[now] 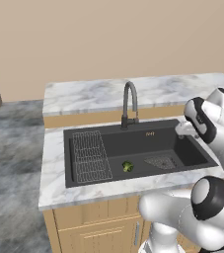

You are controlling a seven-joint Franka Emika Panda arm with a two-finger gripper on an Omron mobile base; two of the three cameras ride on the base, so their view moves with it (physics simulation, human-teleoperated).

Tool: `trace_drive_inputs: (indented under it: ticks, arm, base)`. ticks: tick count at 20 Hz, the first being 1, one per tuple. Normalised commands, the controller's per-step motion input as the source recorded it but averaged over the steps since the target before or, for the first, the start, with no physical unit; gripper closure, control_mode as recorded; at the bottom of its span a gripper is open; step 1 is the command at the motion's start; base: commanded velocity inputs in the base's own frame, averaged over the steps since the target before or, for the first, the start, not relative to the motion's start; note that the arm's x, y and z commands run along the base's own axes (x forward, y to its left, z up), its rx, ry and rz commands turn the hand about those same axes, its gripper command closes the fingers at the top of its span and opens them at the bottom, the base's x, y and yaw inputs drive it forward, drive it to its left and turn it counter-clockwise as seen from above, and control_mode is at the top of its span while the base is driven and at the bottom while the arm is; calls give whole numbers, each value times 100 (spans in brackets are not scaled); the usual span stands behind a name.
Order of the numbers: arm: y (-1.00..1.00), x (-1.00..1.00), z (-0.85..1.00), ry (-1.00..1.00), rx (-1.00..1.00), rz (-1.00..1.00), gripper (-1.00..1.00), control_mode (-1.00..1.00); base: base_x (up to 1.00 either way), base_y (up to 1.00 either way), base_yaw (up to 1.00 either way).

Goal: Remove the broccoli and lemon wedge from the sink. Then move the bowl and cup from the counter to the sink for washing.

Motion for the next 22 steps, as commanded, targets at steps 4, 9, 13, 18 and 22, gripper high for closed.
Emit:
trace_drive_inputs:
  ticks: [4,9,13,18,22]
  arm:
    - [3,13,-4,-9,0,24,-100,-100]
    - [6,10,-4,-3,0,13,-100,-100]
    - [17,2,-10,-3,2,0,-100,-100]
    - [20,6,-13,0,7,0,-100,-100]
    - [26,5,-17,-1,5,0,-100,-100]
  base:
    - [0,0,0]
    - [0,0,0]
    - [0,0,0]
    - [0,0,0]
    - [0,0,0]
